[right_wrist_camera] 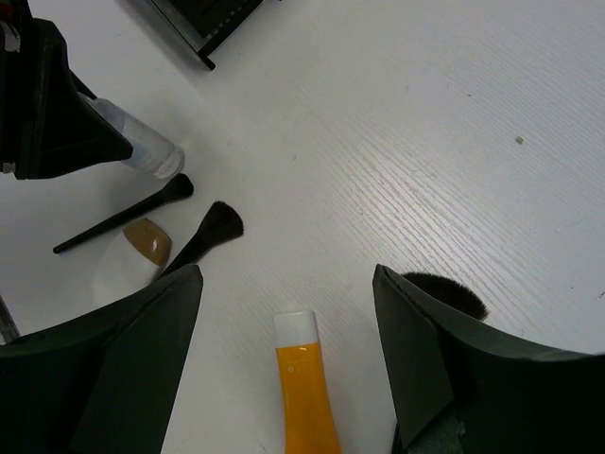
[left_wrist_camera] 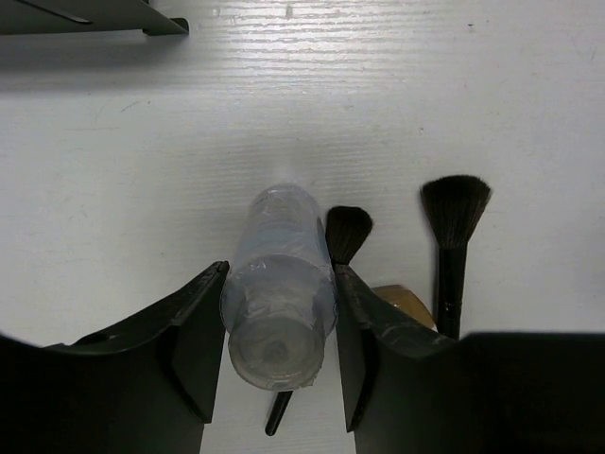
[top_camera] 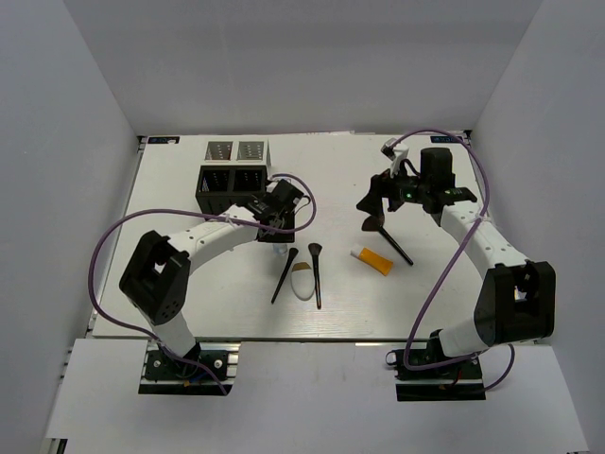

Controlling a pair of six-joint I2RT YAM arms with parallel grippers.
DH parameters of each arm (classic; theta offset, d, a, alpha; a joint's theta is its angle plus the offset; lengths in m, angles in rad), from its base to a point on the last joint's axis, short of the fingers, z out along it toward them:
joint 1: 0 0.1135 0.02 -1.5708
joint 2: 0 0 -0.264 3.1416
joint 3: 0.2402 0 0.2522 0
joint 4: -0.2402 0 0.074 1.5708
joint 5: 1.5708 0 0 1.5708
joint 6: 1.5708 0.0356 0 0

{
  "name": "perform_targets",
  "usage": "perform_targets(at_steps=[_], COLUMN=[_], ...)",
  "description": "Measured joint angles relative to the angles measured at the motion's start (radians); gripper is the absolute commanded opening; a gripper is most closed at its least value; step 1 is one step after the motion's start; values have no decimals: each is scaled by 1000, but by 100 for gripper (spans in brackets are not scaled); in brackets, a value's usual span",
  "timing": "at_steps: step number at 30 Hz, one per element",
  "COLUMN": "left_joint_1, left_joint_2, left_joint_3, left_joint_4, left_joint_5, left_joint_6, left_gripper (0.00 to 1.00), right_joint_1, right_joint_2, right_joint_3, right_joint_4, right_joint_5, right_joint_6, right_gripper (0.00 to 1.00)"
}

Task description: Organize the makeup

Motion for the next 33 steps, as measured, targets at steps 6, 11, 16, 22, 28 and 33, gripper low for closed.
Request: perform_targets(at_steps=[6,11,16,22,28,33], left_joint_1=[6,33,115,262,337,344], left_joint_2=[-2,15,121,233,349,364], left_joint_3=[91,396,758,806,798,798], left_joint_4=[-37,-73,-37,4,43,74], left_joint_5=[5,-8,-60,-116,-128,-113], left_joint_6=[12,67,113,136,159,177], left_gripper=[0,0,0,0,0,0], right_joint_1=[-6,-6,-6,-6,-6,-6], right_joint_2=[0,0,0,-21,-24,-24], right_joint_3=[-3,-8,-10,-52,-61,-61], right_joint_4=[-1,-5,-7,-1,-1,0], right_joint_5=[-2,-18,-29,-30,-30,-30], right_joint_6=[-25,-45,-48,-48,-48,-48], right_gripper=[46,8,7,7,7,7])
